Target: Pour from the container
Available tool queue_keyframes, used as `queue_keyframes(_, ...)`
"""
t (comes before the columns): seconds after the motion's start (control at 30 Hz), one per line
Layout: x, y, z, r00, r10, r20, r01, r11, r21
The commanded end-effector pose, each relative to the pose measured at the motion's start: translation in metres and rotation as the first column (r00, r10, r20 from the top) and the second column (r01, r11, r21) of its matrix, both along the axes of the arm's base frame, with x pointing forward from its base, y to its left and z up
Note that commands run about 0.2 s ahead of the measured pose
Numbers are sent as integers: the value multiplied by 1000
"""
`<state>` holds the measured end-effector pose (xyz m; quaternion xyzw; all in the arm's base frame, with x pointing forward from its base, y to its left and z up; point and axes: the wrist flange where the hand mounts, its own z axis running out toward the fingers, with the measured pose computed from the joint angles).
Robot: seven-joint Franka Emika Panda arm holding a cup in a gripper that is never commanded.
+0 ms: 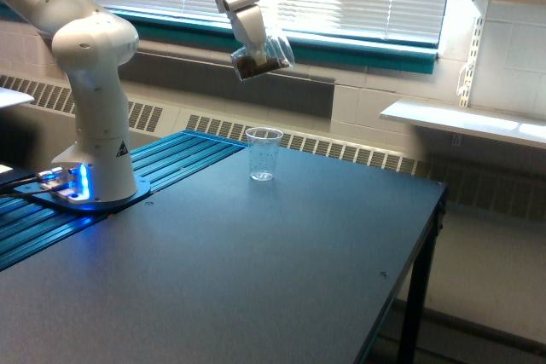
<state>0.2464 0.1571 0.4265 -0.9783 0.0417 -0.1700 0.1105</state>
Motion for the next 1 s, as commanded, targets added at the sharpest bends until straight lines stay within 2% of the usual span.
queue_keyframes(0.03,-17,8,-11,999,-13,-45,13,1000,-6)
queue_keyframes(1.0,-58,37,-21,990,-33,-134,32,999,-11)
